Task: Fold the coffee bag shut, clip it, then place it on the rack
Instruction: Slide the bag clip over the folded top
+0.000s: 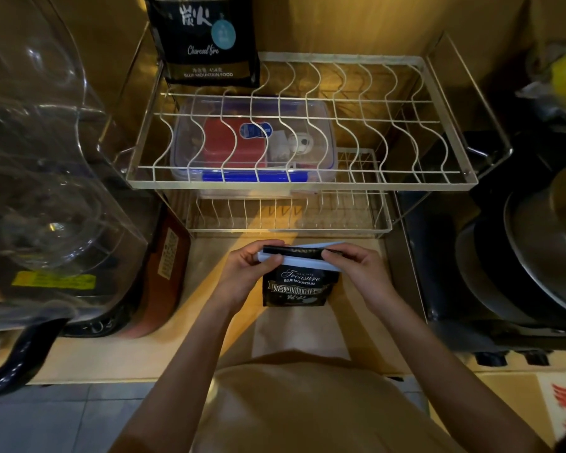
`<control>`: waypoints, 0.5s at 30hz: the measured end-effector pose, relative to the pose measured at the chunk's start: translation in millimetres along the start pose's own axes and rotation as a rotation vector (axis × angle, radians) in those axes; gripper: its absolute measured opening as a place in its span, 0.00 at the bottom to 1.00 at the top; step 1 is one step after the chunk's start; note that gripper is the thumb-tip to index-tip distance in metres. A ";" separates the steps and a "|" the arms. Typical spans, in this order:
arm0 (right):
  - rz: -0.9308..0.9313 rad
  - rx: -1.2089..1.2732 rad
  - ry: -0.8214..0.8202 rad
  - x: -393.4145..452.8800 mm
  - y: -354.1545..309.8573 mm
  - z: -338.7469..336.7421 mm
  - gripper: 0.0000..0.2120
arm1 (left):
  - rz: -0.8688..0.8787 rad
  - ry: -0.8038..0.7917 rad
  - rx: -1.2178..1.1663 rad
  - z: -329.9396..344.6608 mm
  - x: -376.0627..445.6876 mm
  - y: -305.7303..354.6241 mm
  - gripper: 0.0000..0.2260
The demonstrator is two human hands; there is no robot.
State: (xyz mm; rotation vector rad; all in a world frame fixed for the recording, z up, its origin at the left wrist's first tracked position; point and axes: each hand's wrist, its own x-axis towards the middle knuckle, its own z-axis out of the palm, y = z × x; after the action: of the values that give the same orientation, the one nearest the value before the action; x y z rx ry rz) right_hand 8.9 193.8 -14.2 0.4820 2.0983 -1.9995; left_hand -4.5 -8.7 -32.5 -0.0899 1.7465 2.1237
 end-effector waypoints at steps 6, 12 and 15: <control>-0.165 -0.108 -0.127 -9.8 2.8 -10.9 0.14 | 0.001 0.015 0.034 0.4 -1.6 1.4 0.11; -0.140 -0.067 -0.134 -10.0 8.3 -15.5 0.26 | -0.016 0.010 0.066 -1.7 -0.1 1.4 0.11; -0.096 -0.082 -0.097 -6.6 10.7 -16.6 0.20 | -0.015 0.003 0.063 -3.3 0.7 1.8 0.11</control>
State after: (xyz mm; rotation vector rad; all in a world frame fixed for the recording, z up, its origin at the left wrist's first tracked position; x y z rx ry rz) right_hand 20.3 210.0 -20.7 0.2687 2.1716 -1.9354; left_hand -6.4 -11.9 -31.7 -0.0885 1.8067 2.0573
